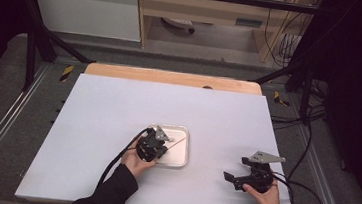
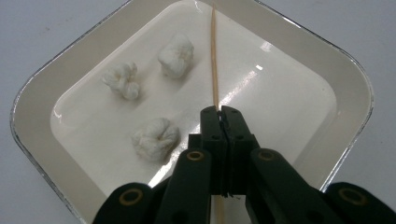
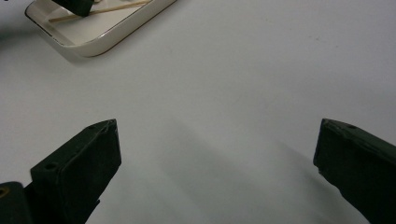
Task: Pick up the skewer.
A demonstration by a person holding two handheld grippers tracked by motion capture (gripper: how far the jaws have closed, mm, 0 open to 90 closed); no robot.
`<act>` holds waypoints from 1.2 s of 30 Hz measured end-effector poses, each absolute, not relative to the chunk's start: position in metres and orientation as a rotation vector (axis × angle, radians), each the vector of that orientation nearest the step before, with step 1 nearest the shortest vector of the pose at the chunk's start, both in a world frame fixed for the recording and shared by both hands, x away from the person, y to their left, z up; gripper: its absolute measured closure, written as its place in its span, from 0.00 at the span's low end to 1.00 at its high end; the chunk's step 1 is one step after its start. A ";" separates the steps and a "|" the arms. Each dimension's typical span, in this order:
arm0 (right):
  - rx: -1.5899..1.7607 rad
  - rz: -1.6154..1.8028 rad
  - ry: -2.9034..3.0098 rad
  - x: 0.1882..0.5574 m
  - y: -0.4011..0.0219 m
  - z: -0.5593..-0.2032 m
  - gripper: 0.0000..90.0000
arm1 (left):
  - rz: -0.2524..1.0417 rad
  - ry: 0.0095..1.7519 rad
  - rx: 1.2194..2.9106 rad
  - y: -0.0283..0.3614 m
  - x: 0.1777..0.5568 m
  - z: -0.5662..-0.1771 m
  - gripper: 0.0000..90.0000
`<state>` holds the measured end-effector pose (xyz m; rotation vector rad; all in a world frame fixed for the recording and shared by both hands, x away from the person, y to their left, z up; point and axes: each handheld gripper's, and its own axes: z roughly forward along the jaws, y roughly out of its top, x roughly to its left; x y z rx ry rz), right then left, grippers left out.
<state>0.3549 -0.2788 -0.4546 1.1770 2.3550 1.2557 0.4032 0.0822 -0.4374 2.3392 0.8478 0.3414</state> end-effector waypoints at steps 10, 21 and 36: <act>1.166 1.264 2.354 0.355 -0.279 -0.454 0.01 | 0.340 0.813 2.304 0.088 0.401 -0.428 0.99; 1.057 1.220 2.357 0.353 -0.273 -0.449 0.01 | 0.319 0.729 2.306 0.093 0.394 -0.410 0.99; 0.765 1.027 2.365 0.346 -0.248 -0.427 0.04 | 0.277 0.594 2.360 0.071 0.382 -0.390 0.99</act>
